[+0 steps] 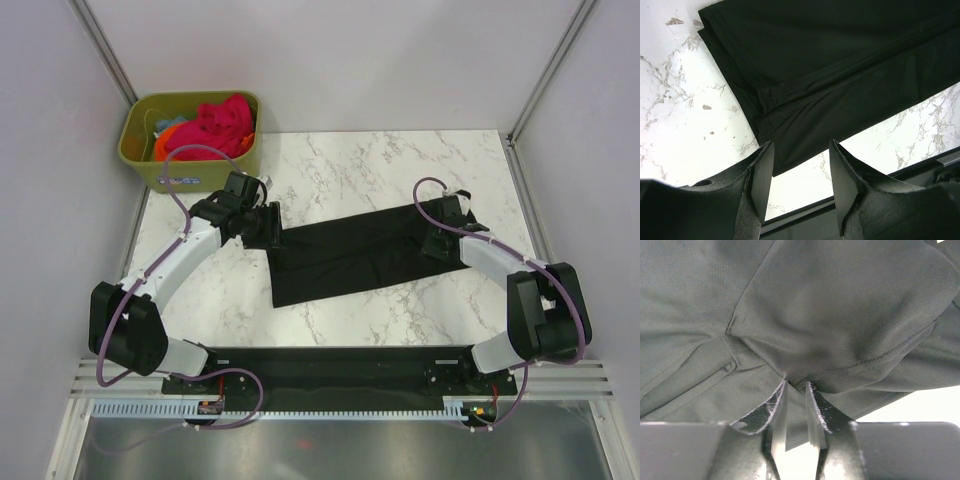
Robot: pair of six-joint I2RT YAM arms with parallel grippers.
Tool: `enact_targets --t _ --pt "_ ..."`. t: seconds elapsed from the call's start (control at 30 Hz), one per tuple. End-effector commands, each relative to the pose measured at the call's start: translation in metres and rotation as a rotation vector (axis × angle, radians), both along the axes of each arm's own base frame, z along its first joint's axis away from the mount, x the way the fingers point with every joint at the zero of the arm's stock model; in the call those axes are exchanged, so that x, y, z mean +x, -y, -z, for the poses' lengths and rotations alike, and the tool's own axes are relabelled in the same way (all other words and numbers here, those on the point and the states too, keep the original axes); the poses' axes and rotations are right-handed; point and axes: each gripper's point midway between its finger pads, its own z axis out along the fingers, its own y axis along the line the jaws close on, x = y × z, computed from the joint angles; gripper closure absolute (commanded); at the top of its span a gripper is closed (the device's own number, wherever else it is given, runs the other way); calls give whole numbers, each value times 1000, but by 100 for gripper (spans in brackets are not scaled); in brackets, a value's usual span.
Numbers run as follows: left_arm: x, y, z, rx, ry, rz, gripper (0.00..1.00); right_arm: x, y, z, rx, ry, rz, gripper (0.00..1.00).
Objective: Fold and stack the t-shirts
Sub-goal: Fold the tshirt
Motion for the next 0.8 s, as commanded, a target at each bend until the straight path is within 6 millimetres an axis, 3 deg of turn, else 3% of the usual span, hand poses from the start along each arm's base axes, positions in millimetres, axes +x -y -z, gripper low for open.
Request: enact_targets --t 0.0,0.07,0.1,0.17,0.37,0.77 --pt "4 -3 -6 14 54 26 44 9 4 -2 -30 32 17 74" --pt "4 -3 -7 15 56 25 44 10 3 -3 -30 33 12 81" --pt "4 -3 -7 15 56 25 44 10 2 -4 -24 32 6 90" --pt "5 -3 -7 16 56 24 44 8 -4 -9 0 24 -12 100" --pt "5 -3 -3 12 44 19 44 -4 -5 -26 54 -1 71 100" --pt "5 -2 3 16 28 19 44 -9 -9 -15 112 -37 198 100"
